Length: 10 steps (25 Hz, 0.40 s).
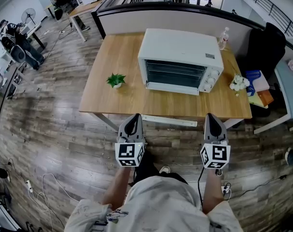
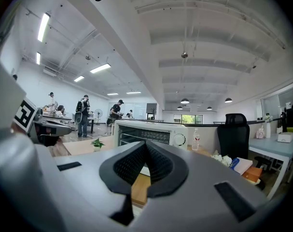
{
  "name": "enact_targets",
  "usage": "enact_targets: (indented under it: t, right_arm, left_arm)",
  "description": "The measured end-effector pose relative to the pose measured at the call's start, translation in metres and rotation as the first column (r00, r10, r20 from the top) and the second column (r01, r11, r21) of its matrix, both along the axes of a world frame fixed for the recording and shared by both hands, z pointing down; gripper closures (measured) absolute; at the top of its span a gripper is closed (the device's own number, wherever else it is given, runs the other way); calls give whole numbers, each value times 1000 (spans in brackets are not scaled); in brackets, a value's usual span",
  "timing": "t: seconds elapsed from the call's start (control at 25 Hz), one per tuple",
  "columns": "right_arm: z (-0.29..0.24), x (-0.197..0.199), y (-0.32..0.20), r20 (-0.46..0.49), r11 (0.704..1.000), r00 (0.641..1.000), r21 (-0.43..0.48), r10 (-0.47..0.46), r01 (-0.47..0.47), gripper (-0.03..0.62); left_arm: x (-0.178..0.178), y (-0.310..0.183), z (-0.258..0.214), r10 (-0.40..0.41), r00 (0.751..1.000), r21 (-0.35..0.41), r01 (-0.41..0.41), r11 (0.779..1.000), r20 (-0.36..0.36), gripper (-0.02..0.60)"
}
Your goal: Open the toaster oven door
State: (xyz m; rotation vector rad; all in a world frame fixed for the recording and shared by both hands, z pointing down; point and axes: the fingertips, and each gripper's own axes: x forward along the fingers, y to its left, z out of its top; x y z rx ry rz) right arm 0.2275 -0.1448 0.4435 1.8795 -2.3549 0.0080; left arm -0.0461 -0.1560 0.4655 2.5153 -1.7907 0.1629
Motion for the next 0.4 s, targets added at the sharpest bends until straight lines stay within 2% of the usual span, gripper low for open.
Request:
enact_targets:
  t: [0.4]
  right_arm:
    - [4,-1,0,-6,1000,1000,-9,-1,1,571]
  left_arm:
    - [0,0,1,0,1000,-1,0,1000,2,568]
